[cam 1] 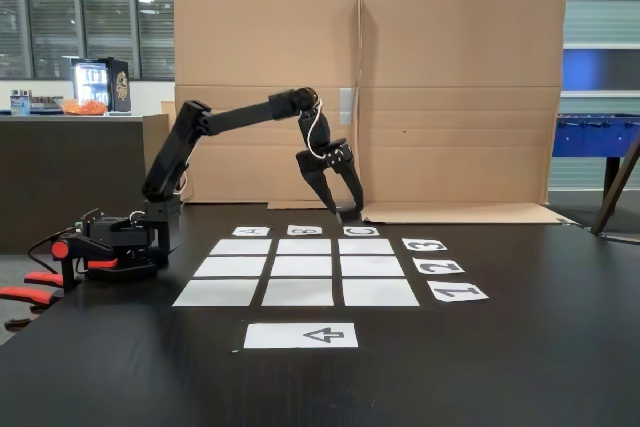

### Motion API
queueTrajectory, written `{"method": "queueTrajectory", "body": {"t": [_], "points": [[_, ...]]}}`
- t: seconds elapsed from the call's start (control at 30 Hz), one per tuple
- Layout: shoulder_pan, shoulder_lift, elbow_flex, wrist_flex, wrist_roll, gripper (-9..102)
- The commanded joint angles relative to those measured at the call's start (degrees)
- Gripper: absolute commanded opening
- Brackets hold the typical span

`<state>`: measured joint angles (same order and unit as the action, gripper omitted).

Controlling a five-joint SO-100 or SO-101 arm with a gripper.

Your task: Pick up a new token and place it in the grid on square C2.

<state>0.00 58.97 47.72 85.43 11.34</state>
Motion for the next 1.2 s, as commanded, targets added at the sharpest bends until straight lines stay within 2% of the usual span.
{"method": "queueTrajectory", "body": {"t": [0.0, 0.6, 1.17], "points": [[-1.14, -0.44, -0.35, -1.58, 0.53, -1], [-3.96, -12.57, -10.46, -2.55, 2.55, -1], [-4.48, -17.49, -14.41, -2.64, 2.64, -1]]}}
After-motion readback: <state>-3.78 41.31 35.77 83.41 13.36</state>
